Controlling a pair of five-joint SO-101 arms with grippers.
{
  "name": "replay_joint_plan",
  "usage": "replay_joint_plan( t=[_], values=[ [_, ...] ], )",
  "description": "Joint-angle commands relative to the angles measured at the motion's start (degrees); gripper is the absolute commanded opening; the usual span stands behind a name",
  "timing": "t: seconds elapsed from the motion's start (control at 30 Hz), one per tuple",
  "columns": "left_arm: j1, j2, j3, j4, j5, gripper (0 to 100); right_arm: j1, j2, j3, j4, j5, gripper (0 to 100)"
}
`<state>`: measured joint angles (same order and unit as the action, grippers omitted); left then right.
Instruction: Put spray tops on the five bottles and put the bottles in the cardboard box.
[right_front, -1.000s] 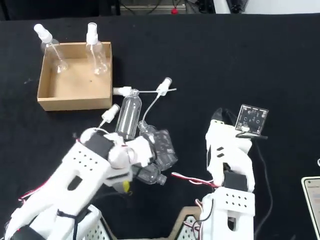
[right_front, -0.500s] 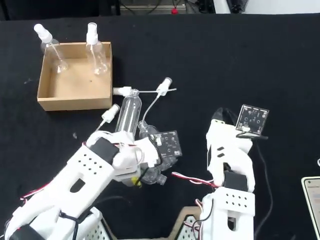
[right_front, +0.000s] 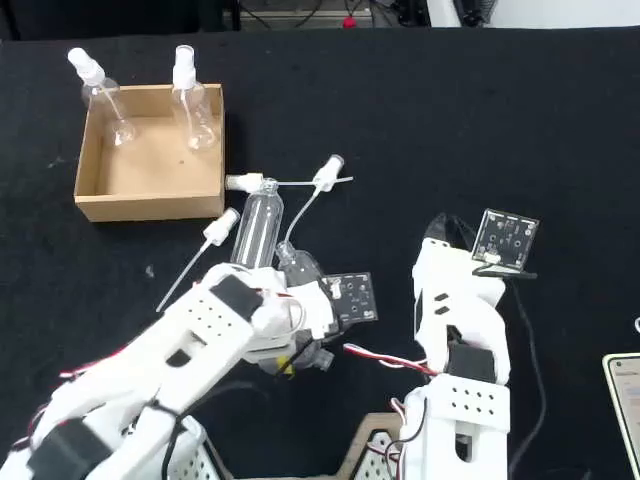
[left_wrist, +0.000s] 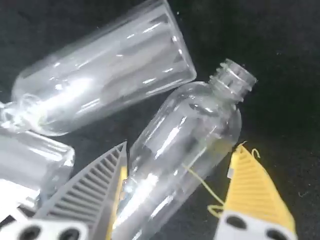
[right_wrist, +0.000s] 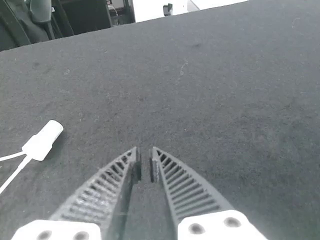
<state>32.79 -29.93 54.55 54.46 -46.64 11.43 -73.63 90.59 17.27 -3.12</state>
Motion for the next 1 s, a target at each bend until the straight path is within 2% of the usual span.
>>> replay_joint_plan(
  t=[0.0, 0.07, 0.17, 0.33, 0.4, 0.53, 0.63, 0.83, 0.97],
  values=[
    [0.48, 4.04, -0.31, -3.34, -0.26, 31, 0.62, 0.48, -1.98, -1.32, 0.62, 4.2],
    [0.31, 4.31, -0.31, -3.69, -0.26, 30, 0.62, 0.48, -1.98, -1.32, 0.62, 4.2],
    [-1.27, 4.31, -0.31, -3.6, 0.0, 22, 0.62, 0.48, -1.98, -1.32, 0.62, 4.2],
    [-4.09, 4.31, 0.22, -3.08, 5.36, 12, 0.62, 0.48, -1.98, -1.32, 0.62, 4.2],
    [-4.35, 4.22, -0.48, 0.35, 5.54, 11, 0.62, 0.48, -1.98, -1.32, 0.62, 4.2],
    [-4.62, 4.22, -3.56, 11.6, 5.45, 11, 0.62, 0.48, -1.89, -1.32, 0.62, 4.2],
    [-7.25, 4.22, -5.32, 19.16, 5.19, 11, 0.62, 0.48, -1.89, -1.32, 0.62, 4.2],
    [-20.62, 4.31, -5.05, 19.78, -0.97, 11, 0.53, 0.48, -1.89, -1.32, 0.62, 4.2],
    [-25.27, 4.31, -6.02, 19.87, -1.05, 24, 0.53, 0.48, -1.89, -1.32, 0.62, 4.2]
  ],
)
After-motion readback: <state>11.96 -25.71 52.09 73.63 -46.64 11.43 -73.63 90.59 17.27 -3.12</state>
